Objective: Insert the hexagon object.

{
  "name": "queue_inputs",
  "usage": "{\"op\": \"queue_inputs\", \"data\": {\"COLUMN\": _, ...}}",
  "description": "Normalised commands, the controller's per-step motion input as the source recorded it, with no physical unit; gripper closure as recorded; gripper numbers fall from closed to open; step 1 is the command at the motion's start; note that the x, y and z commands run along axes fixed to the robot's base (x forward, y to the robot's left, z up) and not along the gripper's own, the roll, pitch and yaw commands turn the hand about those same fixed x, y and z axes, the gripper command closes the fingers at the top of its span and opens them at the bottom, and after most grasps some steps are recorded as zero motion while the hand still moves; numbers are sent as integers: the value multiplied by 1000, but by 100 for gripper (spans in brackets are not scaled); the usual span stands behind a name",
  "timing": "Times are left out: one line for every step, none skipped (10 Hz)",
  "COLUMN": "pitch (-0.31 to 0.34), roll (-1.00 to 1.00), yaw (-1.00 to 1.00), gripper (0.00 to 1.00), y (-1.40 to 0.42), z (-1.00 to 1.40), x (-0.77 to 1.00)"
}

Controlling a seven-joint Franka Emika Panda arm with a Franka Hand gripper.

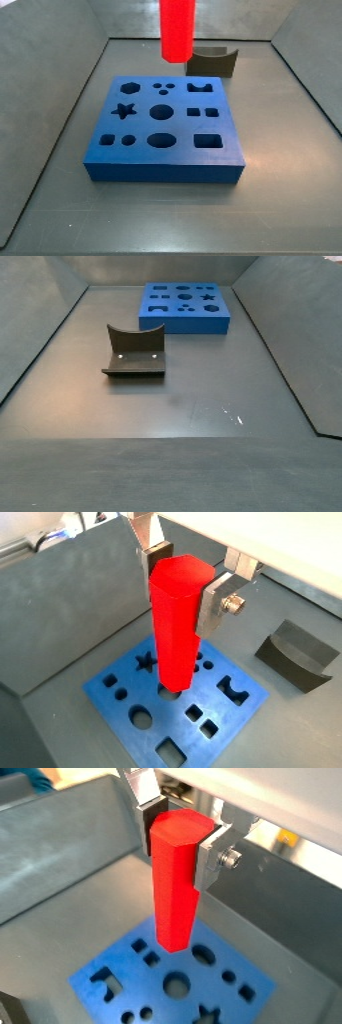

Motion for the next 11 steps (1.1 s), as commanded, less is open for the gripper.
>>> {"op": "queue_inputs", "data": {"pitch": 0, "roll": 0, "yaw": -554, "gripper": 100, "y": 411, "z": -320, "x": -374}}
{"op": "queue_inputs", "data": {"pitch": 0, "roll": 0, "yaw": -509, "gripper": 100, "y": 457, "z": -320, "x": -394}}
{"op": "queue_inputs", "data": {"pitch": 0, "roll": 0, "yaw": -451, "gripper": 100, "y": 511, "z": -317, "x": -417}}
{"op": "queue_inputs", "data": {"pitch": 0, "roll": 0, "yaw": -371, "gripper": 100, "y": 580, "z": -300, "x": -449}}
{"op": "queue_inputs", "data": {"pitch": 0, "roll": 0, "yaw": -346, "gripper": 100, "y": 600, "z": -297, "x": -466}}
{"op": "queue_inputs", "data": {"pitch": 0, "roll": 0, "yaw": -317, "gripper": 100, "y": 597, "z": -249, "x": -577}}
{"op": "queue_inputs", "data": {"pitch": -7, "roll": -4, "yaw": -289, "gripper": 100, "y": 551, "z": -217, "x": -763}}
{"op": "queue_inputs", "data": {"pitch": -71, "roll": -51, "yaw": -400, "gripper": 100, "y": 371, "z": -251, "x": -811}}
{"op": "queue_inputs", "data": {"pitch": -143, "roll": -130, "yaw": -714, "gripper": 100, "y": 14, "z": -263, "x": -474}}
{"op": "queue_inputs", "data": {"pitch": -133, "roll": -70, "yaw": -906, "gripper": 100, "y": 0, "z": -177, "x": -166}}
{"op": "queue_inputs", "data": {"pitch": -37, "roll": -16, "yaw": -1000, "gripper": 100, "y": 0, "z": -191, "x": 0}}
